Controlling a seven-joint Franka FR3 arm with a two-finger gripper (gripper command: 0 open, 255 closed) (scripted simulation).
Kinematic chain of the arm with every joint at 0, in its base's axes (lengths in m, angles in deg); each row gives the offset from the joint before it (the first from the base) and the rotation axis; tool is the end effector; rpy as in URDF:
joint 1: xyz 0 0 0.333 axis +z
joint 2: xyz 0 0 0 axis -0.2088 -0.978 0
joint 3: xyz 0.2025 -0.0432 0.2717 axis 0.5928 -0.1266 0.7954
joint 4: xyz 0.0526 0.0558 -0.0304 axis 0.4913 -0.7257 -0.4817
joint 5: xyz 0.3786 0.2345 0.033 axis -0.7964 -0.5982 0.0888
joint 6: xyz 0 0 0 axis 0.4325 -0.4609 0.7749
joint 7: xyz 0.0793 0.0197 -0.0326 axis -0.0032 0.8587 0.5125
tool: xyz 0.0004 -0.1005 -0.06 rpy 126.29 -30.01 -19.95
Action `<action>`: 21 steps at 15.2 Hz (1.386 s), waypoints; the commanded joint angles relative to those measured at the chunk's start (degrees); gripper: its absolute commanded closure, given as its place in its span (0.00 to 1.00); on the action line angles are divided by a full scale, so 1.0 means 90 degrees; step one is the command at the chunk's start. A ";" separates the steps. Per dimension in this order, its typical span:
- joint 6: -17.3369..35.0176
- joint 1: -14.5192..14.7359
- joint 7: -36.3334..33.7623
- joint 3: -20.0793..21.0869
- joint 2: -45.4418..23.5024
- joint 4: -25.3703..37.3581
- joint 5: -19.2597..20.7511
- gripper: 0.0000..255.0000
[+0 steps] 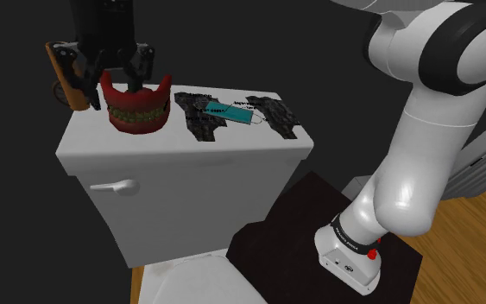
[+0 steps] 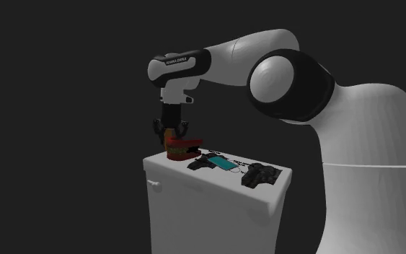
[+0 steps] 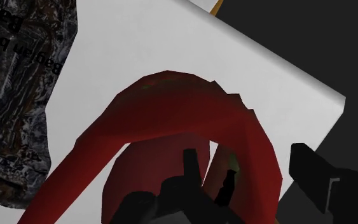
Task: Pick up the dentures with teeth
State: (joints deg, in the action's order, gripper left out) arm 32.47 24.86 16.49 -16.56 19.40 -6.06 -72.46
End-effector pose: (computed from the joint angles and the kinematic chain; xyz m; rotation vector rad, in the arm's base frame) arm 0.5197 0.4751 0.5938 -3.0670 -0.0808 -0.0006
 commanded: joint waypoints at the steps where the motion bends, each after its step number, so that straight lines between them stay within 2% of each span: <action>1: 0.0018 -0.0002 0.0001 -0.0001 -0.0002 -0.0014 0.0001 1.00; 9: 0.0031 -0.0014 0.0007 0.0000 0.0022 -0.0049 -0.0013 1.00; 21: -0.1278 0.0417 -0.0108 -0.0003 -0.0487 0.1726 0.0297 1.00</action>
State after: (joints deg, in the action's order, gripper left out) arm 22.20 28.10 15.61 -16.54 15.66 7.62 -70.19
